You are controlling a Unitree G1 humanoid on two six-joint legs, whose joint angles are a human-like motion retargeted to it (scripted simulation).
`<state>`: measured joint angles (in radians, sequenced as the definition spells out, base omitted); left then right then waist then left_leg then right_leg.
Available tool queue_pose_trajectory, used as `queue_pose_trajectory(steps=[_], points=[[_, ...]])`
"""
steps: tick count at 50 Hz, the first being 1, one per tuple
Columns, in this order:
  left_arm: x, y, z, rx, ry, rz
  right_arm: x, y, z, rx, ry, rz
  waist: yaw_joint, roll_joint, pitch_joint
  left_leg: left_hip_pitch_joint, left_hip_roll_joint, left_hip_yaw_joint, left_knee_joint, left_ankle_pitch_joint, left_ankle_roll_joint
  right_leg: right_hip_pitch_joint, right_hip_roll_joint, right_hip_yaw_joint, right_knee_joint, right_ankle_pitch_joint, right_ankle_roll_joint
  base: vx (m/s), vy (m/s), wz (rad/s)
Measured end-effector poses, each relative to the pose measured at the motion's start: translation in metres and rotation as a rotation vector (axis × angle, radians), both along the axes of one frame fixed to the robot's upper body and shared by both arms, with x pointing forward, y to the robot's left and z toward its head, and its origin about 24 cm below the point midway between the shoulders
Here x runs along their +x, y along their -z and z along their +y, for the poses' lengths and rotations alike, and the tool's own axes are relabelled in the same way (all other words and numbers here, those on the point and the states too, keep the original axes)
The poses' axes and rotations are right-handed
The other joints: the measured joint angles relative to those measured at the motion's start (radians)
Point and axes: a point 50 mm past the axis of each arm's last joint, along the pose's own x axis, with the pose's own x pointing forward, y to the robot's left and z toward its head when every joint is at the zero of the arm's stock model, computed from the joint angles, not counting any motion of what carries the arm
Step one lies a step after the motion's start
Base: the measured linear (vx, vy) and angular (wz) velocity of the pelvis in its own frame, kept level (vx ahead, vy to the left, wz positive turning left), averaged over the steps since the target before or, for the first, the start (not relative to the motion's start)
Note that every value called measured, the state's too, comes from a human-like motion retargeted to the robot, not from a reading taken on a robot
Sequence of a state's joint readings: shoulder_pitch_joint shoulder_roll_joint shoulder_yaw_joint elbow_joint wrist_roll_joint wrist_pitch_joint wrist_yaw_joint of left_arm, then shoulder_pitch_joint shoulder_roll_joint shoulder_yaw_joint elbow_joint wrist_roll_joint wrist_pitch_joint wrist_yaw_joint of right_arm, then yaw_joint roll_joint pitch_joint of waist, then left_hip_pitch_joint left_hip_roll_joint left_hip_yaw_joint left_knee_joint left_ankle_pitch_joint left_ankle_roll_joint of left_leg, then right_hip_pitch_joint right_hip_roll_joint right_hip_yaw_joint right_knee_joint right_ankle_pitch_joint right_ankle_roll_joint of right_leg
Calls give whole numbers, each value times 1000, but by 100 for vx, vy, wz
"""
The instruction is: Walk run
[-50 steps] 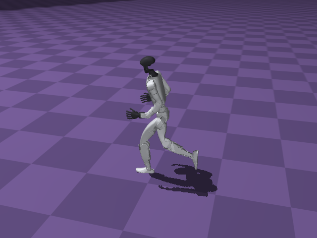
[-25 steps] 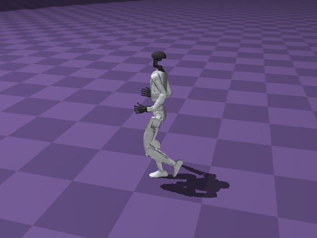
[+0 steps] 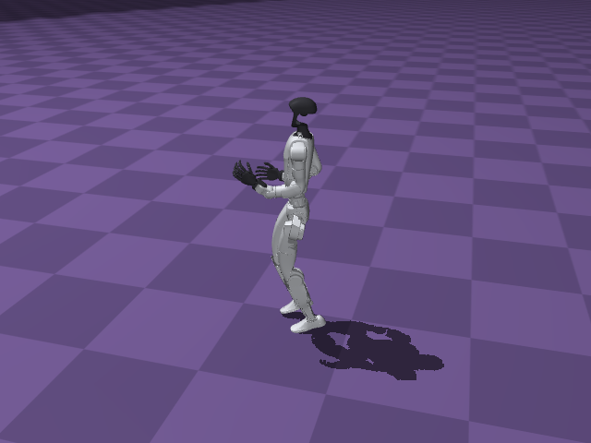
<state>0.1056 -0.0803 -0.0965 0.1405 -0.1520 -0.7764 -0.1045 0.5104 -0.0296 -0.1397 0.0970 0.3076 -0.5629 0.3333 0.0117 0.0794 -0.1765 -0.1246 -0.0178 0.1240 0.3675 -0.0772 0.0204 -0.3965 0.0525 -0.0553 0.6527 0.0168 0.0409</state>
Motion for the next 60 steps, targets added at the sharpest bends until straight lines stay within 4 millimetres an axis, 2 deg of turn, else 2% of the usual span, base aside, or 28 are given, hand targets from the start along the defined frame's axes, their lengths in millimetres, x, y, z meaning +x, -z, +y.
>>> queue_pose_trajectory(steps=[2, 4, 6, 8, 10, 11, 12, 13, 15, 17, 20, 22, 26, 29, 30, 32, 33, 35, 37, 39, 41, 43, 47, 52, 55, 57, 58, 60], points=[[3, -12, -4, 69, 36, -42, -9, 5, 0, -2, 26, 35, -103, 23, 20, 100, 28, -9, -53, 225, -83, -29, -38, 45, -256, -18, 62, 181, -57, 197], [5, -22, -1, 166, 75, -88, -12, 7, 5, 10, 43, 46, -184, 24, 52, 201, 42, -9, -86, 389, -168, -27, -90, 91, -481, -86, 81, 157, -66, 155], [4, -27, -1, 283, 129, -111, -10, 4, 7, 14, 74, 22, -218, 31, 88, 280, 76, -11, -69, 494, -249, -16, -141, 87, -621, -169, 71, 154, -72, 101], [2, -26, -2, 375, 169, -100, -4, -4, 6, -7, 100, -20, -225, 11, 126, 324, 73, -39, 37, 569, -266, -3, -193, 77, -630, -212, 62, 159, -76, 87], [-1, -20, -2, 425, 187, -76, 4, -16, 7, -32, 93, -68, -252, -58, 168, 341, 27, -85, 242, 530, -230, 25, -238, 126, -532, 19, 175, 152, -89, 85], [-6, -12, 6, 457, 177, -45, 9, -21, 14, -25, 53, -90, -213, -63, 140, 302, 40, -22, 341, 483, -217, -10, -173, 129, -433, 22, 25, 178, -118, -34], [-13, 0, 12, 489, 182, 4, 11, -23, 19, -14, 31, -104, -177, -61, 117, 259, 55, 9, 454, 423, -201, -27, -113, 149, -337, 13, -59, 223, -129, -61], [-28, 22, 15, 517, 218, 86, 9, -21, 20, 6, 45, -102, -146, -41, 103, 208, 73, -25, 592, 337, -176, -11, -61, 204, -247, -17, -14, 219, -102, 51], [-50, 65, 9, 470, 259, 280, 20, -20, -7, 54, 115, -147, -115, -16, 63, 31, 45, -127, 748, 163, -111, 15, -111, 25, -185, -73, -12, 145, -44, 93], [-68, 89, 3, 301, 224, 430, 39, -22, -5, 16, 55, -161, -24, -61, 47, -82, 1, 54, 680, 41, -24, 84, -46, 188, -229, -110, -48, 112, -4, -103], [-95, 111, 7, 112, 186, 579, 51, -28, -13, -104, 57, -168, 22, -26, 71, -255, -16, 105, 493, -51, 42, 180, -39, 163, -320, -41, -38, 91, 12, 26], [-109, 119, 20, 88, 144, 642, 55, -32, -19, -144, 78, -170, 68, -25, 73, -314, -75, 91, 245, -85, 51, 273, -57, 69, -431, 52, -15, 112, -8, 45], [-119, 118, 52, 180, 72, 675, 61, -39, -19, -145, 58, -203, 135, -43, 91, -334, -88, 193, -213, -92, 124, 449, -37, -26, -544, 179, 37, 104, -23, 64], [-113, 109, 67, 259, 39, 644, 65, -41, -19, -107, 22, -224, 159, -61, 97, -318, -74, 333, -346, -72, 61, 546, -8, -92, -538, 244, 60, 105, -21, 73], [-109, 105, 71, 279, 31, 624, 67, -42, -17, -93, 2, -229, 170, -59, 98, -308, -51, 384, -344, -57, 46, 569, 20, -62, -514, 269, 74, 120, -46, 12], [-98, 97, 76, 308, 6, 580, 75, -40, -12, -60, -59, -224, 176, -110, 89, -292, 13, 464, -210, -21, 241, 585, 25, -26, -430, 379, 122, 151, -91, 6], [-93, 93, 80, 325, -14, 555, 79, -38, -8, -37, -96, -217, 157, -124, 79, -297, 33, 440, -120, -100, 241, 580, 44, -44, -361, 444, 132, 160, -83, 54], [-84, 92, 79, 347, -67, 522, 80, -27, -4, 2, -160, -176, 140, -118, 94, -357, -45, 104, 80, -203, 241, 507, 108, 6, -32, 507, 165, 126, -6, 101], [-68, 90, 85, 318, -211, 478, 87, -16, 5, 37, -232, -137, 83, -87, 105, -360, -21, 150, 197, -260, 241, 400, 187, 149, 233, 502, 190, 95, 31, 91], [-55, 90, 70, 194, -284, 459, 91, -9, 17, 60, -260, -109, 63, 7, 90, -294, 56, 151, 157, -275, 241, 305, 291, 225, 238, 453, 157, 69, 56, 56], [-44, 85, 46, 24, -283, 428, 85, -4, 17, 25, -248, -83, 69, 59, 82, -217, 21, 127, 63, -244, 241, 225, 261, 261, 201, 357, 64, 81, 64, 110], [-37, 80, 33, -51, -221, 405, 68, 2, 8, -9, -199, -53, 35, 85, 77, -151, -42, 67, -45, -156, 226, 149, 164, 251, 95, 257, -9, 84, 53, 257], [-22, 60, 21, 127, -6, 298, 27, 19, -4, 19, -53, 38, -82, 114, 72, -8, -101, -48, -194, 25, 169, 73, 52, 230, -267, 138, -76, 62, 22, 367], [-6, 38, 22, 429, 164, 168, -1, 25, 8, 88, 82, 78, -174, 84, 118, 116, -166, -237, -196, 98, 160, 47, 47, 509, -582, -6, -3, 73, -13, 324], [-8, 45, 27, 526, 222, 195, -1, 22, 13, 104, 97, 67, -159, 48, 136, 182, -201, -323, -142, 102, 148, 35, 31, 548, -653, -107, 189, 83, -17, 194], [-16, 58, 28, 513, 240, 269, 7, 18, 11, 82, 68, 49, -132, 22, 130, 205, -238, -342, -74, 173, 92, 33, 14, 523, -613, -34, 160, 90, 3, 148], [-21, 65, 29, 488, 244, 315, 11, 16, 10, 63, 50, 40, -130, 23, 114, 200, -251, -362, -21, 241, 32, 41, 26, 515, -585, -61, 119, 90, 3, 143], [-34, 83, 35, 427, 255, 429, 17, 13, 9, 11, 14, 31, -101, 30, 77, 133, -241, -214, 132, 406, -134, 31, 39, 377, -447, -103, 33, 95, -1, 187]])
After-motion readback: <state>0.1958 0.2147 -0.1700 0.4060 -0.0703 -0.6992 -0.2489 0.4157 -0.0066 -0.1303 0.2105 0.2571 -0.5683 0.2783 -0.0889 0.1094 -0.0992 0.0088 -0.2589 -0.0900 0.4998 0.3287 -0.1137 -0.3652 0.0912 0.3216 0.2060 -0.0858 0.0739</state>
